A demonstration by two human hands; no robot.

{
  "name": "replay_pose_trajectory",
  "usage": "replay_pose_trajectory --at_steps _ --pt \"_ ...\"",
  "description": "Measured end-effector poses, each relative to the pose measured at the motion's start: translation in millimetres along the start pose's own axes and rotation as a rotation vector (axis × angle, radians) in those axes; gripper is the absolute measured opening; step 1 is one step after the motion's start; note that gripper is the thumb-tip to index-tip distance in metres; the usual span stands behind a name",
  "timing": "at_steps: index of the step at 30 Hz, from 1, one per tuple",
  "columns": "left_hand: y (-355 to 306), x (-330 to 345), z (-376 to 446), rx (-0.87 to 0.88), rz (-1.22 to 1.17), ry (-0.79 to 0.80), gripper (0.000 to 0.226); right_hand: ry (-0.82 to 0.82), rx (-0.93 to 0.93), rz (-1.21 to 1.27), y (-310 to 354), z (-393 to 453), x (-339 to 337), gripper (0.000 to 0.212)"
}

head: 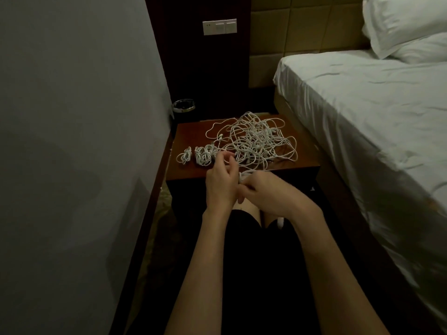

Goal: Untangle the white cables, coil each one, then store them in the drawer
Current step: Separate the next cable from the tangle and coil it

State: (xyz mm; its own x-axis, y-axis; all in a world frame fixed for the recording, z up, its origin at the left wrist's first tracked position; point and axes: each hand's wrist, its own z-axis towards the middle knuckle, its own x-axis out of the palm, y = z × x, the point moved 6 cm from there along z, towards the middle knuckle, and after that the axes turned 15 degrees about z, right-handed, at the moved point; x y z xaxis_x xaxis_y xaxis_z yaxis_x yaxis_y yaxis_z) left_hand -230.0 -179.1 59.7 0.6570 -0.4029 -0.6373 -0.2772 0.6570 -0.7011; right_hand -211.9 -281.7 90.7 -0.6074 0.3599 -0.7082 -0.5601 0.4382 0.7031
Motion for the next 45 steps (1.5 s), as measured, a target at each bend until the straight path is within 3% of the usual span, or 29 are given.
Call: replay_pose_trajectory --at_steps 7,10,15,18,24,28,32,40,45 --pt "-18.7 24.8 -15.5 0.13 -0.16 0.441 0.03 -0.247 -0.136 0.454 -21.9 -11.0 -32.2 0.034" --pt "-32.6 22.8 -19.3 0.151 -0.249 0.454 0.041 -0.239 -0.131 0.728 -36.3 -11.9 -34.8 0.028" --pt "-43.7 19.1 -24.3 0.039 -0.526 0.415 0.04 -0.218 0.065 1.149 -62.0 -4.0 -19.1 0.027" --pt "-35.8 14.2 -19.4 -0.045 -0.661 0.35 0.032 -0.241 0.025 1.148 -58.3 0.6 -14.4 0.013" --pt "-24.8 10.3 -14.8 -0.039 -0.771 0.379 0.041 -0.298 -0.051 1.011 -51.7 2.1 -19.9 0.015" --pt "-21.3 15.1 -13.3 -0.054 -0.678 0.404 0.015 -0.305 -0.063 0.967 -50.6 -0.5 -25.3 0.005" --pt "-15.6 18.9 -9.7 -0.091 -0.571 0.385 0.035 -0.209 -0.101 0.91 -40.2 -4.0 -28.3 0.004" --pt "-14.8 17.5 -9.6 -0.109 -0.665 0.461 0.031 -0.154 -0.132 0.874 -46.5 -5.9 -26.2 0.021" --pt "-16.1 18.1 -12.3 -0.181 -0.862 0.505 0.027 -0.293 -0.291 0.86 -36.8 -8.7 -32.0 0.01"
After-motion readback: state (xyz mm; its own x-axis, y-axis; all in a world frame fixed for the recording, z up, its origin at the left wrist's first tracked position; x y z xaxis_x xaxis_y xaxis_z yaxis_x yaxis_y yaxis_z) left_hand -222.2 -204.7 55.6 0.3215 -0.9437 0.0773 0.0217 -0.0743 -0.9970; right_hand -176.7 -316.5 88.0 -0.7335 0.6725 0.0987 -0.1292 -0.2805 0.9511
